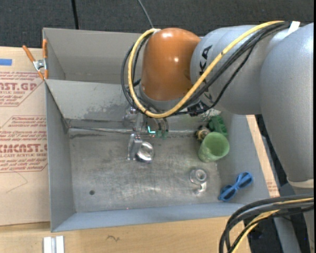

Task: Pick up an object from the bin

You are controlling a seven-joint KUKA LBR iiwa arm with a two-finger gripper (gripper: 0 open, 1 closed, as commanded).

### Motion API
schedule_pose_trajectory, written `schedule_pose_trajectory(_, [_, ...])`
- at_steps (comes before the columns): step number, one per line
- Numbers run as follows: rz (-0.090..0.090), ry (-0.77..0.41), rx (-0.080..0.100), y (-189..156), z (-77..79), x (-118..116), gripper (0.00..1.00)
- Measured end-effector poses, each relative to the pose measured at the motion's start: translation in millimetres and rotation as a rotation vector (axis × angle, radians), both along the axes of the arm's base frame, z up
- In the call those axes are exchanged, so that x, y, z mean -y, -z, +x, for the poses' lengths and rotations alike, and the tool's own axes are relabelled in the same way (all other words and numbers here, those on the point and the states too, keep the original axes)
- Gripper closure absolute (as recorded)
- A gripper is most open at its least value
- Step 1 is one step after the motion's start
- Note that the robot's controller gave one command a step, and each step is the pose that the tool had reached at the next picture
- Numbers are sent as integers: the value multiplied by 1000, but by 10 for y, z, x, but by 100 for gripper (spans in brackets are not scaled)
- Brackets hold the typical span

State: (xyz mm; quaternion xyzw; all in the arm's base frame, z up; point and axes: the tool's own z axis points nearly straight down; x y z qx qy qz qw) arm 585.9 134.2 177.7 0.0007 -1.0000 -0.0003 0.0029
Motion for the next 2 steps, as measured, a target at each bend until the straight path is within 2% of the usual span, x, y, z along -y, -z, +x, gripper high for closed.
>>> schedule_pose_trajectory(1, [0,-56,6,809,-138,646,0])
schedule_pose_trajectory(2, [1,-60,7,780,-132,614,100])
